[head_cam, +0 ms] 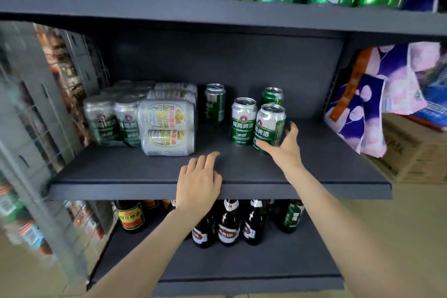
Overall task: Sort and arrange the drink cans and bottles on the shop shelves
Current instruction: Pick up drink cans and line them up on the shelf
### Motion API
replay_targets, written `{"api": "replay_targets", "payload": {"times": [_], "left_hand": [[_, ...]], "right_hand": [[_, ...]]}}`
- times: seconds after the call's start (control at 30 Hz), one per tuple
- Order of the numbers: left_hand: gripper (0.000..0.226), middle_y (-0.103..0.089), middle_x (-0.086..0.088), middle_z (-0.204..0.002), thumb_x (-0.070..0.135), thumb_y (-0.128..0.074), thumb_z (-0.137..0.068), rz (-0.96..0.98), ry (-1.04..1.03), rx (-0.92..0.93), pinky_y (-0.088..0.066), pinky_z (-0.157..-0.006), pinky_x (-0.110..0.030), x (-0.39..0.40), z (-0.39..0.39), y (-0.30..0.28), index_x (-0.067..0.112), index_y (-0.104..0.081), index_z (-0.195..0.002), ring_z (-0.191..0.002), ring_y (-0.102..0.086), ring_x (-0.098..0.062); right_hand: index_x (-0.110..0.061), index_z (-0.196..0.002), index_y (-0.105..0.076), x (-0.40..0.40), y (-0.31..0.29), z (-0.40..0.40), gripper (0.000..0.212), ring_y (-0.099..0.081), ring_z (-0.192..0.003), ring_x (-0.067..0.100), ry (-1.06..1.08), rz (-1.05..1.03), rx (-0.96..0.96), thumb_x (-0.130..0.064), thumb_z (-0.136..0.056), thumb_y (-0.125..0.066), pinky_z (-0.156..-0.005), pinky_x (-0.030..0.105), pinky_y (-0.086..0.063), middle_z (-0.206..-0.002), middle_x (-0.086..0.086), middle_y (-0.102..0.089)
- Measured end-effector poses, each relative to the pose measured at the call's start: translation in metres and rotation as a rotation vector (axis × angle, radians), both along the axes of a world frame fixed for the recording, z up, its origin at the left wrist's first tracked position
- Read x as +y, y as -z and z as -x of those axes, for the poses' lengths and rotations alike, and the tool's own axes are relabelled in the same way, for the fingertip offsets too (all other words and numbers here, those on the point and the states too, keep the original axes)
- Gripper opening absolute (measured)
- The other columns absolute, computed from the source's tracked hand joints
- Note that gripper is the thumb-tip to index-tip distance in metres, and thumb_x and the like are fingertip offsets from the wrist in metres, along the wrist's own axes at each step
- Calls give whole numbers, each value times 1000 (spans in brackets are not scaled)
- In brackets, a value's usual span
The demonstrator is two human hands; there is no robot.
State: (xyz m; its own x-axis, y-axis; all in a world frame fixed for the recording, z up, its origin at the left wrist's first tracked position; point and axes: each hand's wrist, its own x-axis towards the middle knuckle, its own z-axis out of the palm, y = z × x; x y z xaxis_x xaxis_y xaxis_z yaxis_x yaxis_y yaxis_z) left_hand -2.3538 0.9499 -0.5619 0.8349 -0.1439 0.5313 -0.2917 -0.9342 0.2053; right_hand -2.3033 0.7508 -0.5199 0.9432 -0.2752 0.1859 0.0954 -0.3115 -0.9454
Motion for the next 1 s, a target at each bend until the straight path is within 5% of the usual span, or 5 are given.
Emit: {"api": "replay_targets", "payload": {"times": [0.17, 0.33, 0.5, 1.0], "left_hand": [[60, -51, 6, -119, 17, -46, -88, 216, 93, 156, -37, -92, -31, -1, -4, -15, 27, -22, -143, -112, -47, -17], [73, -47, -3, -123, 14, -58, -85, 480, 195, 215, -42, -91, -31, -20, -29, -32, 32, -18, -143, -112, -47, -19], [84, -43, -9, -130, 16, -68, -81, 771, 148, 253, -36, -88, -23, -50, -59, -39, 29, -16, -144, -118, -45, -19], [93, -46, -5, -137, 16, -74, -76, 809, 96, 251, -36, -92, -26, -80, -101, -28, 22, -13, -146, -124, -45, -23]], "right_hand": [[-16, -137, -27, -1, 6, -11, 89, -50, -103, 14, 43, 20, -41, -10, -68, -82, -91, 25, -39, -118, 1, -54], [-8, -137, -30, -6, 14, -19, 88, -44, -121, 31, 311, -37, -115, -9, -67, -82, -102, 39, -38, -132, 14, -42], [-7, -135, -32, -9, 20, -22, 87, -45, -120, 30, 304, -16, -143, -9, -65, -83, -102, 40, -38, -130, 14, -45], [-13, -135, -31, -12, 25, -26, 82, -51, -113, 24, 281, -55, -160, -6, -69, -79, -97, 32, -42, -125, 9, -51]]}}
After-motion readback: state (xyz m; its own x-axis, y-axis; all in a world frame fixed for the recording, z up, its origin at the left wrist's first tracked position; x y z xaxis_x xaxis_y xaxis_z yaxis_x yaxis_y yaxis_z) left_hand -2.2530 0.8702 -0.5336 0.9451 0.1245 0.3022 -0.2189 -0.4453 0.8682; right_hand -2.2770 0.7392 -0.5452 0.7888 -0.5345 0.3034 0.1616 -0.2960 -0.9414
